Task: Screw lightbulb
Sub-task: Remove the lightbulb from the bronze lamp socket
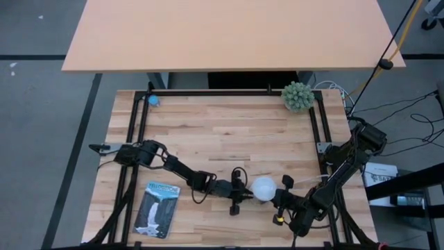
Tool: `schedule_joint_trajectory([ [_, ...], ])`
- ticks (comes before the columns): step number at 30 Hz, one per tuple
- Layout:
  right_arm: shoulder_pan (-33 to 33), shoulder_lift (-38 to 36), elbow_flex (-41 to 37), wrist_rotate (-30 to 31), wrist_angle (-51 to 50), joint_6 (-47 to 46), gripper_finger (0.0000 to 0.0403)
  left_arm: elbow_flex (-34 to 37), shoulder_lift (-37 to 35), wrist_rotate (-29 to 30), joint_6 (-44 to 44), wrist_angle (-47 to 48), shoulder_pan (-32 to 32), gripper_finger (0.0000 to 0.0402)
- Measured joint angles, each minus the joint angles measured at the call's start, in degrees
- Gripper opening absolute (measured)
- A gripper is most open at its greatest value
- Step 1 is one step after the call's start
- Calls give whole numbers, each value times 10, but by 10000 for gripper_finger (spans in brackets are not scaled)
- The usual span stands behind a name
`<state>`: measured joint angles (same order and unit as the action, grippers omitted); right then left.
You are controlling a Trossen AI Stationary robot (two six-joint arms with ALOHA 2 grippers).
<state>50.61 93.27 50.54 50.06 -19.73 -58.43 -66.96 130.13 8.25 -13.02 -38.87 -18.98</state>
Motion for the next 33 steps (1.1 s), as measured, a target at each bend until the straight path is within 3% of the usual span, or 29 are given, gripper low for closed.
schedule_joint_trajectory([
  [10,0,0,0,54,-92,-79,0,0,-1,0,0,14,0,82],
  [15,0,0,0,50,-143,-127,0,0,-1,0,0,14,0,82],
  [24,18,0,-1,-81,-174,-245,0,0,-1,-1,0,10,0,82],
  [28,20,-1,-1,-171,-171,-254,12,0,-1,-1,0,9,2,82],
  [33,20,-3,-1,-186,-171,-262,47,0,-1,-1,0,8,2,82],
])
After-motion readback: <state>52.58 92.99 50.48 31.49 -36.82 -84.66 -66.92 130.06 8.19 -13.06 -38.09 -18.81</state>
